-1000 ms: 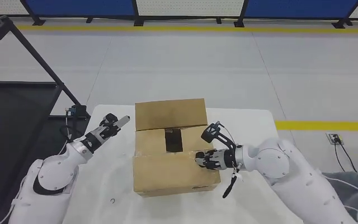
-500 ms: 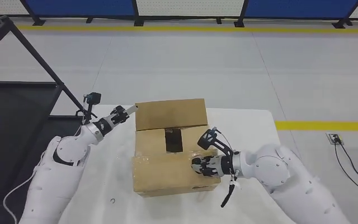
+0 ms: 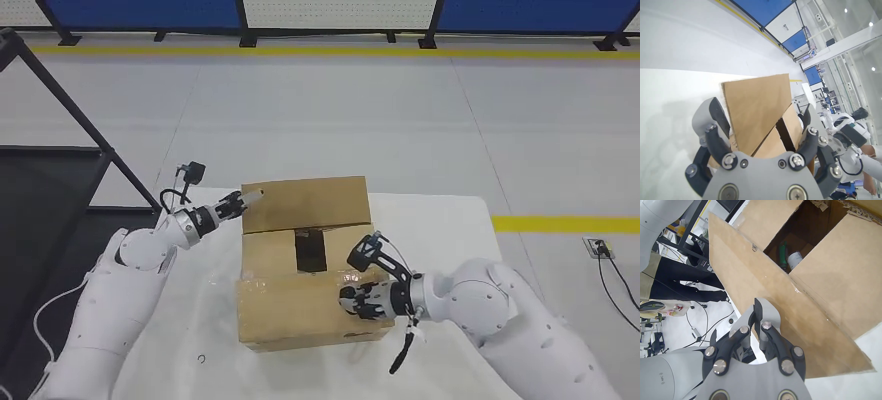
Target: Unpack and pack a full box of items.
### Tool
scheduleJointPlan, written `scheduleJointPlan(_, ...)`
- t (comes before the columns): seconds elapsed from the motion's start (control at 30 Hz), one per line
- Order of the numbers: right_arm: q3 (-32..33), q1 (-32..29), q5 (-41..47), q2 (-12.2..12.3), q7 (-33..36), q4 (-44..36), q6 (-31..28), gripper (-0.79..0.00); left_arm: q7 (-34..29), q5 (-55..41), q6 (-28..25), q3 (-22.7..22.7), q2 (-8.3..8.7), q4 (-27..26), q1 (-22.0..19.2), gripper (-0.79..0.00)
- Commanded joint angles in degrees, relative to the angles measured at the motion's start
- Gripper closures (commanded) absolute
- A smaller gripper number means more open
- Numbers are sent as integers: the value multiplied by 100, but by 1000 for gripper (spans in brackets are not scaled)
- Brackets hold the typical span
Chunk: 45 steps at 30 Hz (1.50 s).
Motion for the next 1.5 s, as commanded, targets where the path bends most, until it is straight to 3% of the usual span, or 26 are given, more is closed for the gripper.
scheduleJointPlan(0.0,13,27,21,-9,12,72,96,0,-80,-53,-273,-24,10,-12,6,-785)
scheduleJointPlan(0.23,38,112,166,-46,37,256,245,0,-494,-288,-866,-220,121,-535,305,-785)
scheduleJointPlan(0.53,111,46,249,-71,-160,399,385,0,-1030,-513,-1154,-629,354,-1848,1041,-785)
scheduleJointPlan(0.7,187,-59,227,-60,-269,411,395,0,-1771,-997,-1094,-877,500,-2479,1358,-785)
scheduleJointPlan(1.0,221,-121,234,-59,-401,430,439,0,-2307,-1590,-605,-948,613,-3186,1656,-785)
scheduleJointPlan(1.23,554,-122,880,-46,-274,601,677,0,-2271,-1415,-364,-759,624,-3271,1766,-785)
scheduleJointPlan(1.47,976,-300,1693,-5,-241,840,422,0,-2354,-1431,-269,-525,611,-3139,1749,-785)
